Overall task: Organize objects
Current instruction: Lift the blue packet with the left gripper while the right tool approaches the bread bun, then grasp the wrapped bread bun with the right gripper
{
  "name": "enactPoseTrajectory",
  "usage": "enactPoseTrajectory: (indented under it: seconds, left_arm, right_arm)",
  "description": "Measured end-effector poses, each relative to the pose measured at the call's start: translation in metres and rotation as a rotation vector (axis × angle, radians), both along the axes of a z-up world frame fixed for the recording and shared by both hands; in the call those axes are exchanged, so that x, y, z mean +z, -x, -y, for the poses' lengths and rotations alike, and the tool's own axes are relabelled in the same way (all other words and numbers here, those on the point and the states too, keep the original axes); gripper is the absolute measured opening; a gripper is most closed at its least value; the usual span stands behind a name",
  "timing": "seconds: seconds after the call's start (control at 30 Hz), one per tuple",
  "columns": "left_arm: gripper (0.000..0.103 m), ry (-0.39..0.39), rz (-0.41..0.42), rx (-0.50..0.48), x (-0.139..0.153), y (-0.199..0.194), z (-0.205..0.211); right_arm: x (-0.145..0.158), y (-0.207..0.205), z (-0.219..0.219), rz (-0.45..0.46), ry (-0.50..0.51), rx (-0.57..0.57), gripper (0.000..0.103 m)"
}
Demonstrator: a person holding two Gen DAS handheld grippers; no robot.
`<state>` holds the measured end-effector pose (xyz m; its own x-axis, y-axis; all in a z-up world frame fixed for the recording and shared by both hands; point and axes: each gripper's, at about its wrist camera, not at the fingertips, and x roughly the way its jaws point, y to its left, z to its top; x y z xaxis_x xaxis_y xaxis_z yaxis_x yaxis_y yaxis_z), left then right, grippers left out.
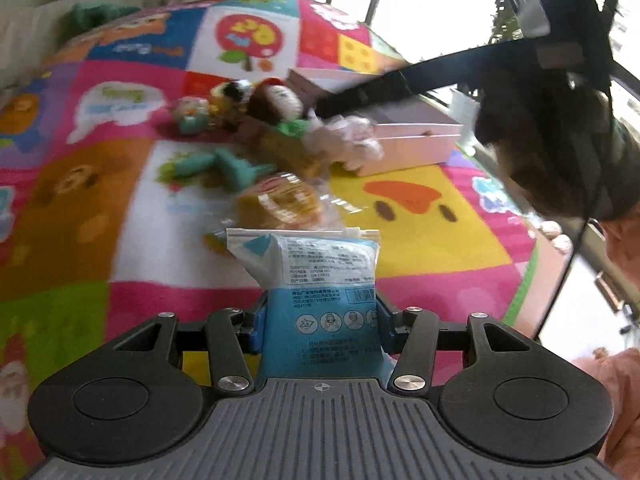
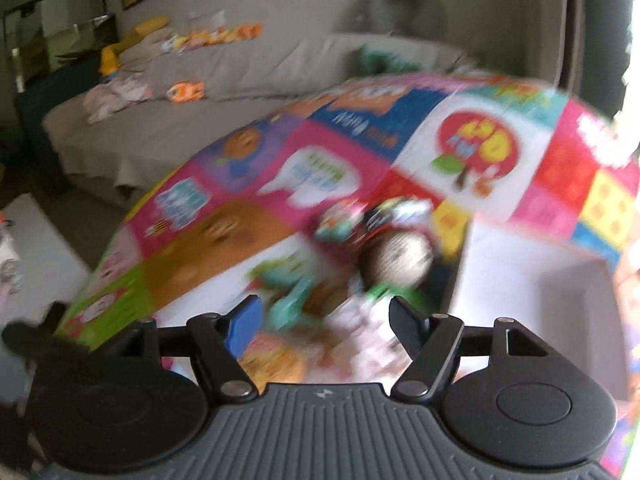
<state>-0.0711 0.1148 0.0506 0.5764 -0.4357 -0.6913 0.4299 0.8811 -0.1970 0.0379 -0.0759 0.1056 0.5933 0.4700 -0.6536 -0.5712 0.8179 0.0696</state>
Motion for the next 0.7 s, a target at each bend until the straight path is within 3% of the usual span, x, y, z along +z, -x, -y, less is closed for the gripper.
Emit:
enactPoseTrajectory:
  seconds: [0.13,0.33,0.37,0.47,0.63,0.7]
  left_arm:
    - [0.055,-0.007,-0.032,0.035,-0.008,0.006,-0.007]
    - [0.055,0.0,-0.051,0.064,-0.012,0.01,-0.007]
    - [0.055,-0.005,-0.053,0.069,-0.012,0.011,-0.007]
    - [0.055,-0.01,-0.057,0.069,-0.011,0.014,-0.005]
    - [0.055,-0.01,-0.05,0.062,-0.004,0.018,0.002]
    - [0.055,0.007,-0.037,0.056,0.007,0.017,0.005]
  right_arm:
    - [-0.023,0.002,-0.023,-0.134,-0.037,0.014,0.085]
    - [-0.073,-0.008,-0.064,-0.206,0.086,-0.053,0.085]
    - [-0.073,-0.007,-0.063,-0.189,0.083,-0.045,0.078]
    - [-0.058,0.004,-0.05,-0.18,0.04,-0.014,0.067]
    - [-0.01,0.033,0.017,-0.188,-0.205,0.007,0.066]
    - [0.004,0.048,0.047,-0.147,-0.246,-0.015,0.066]
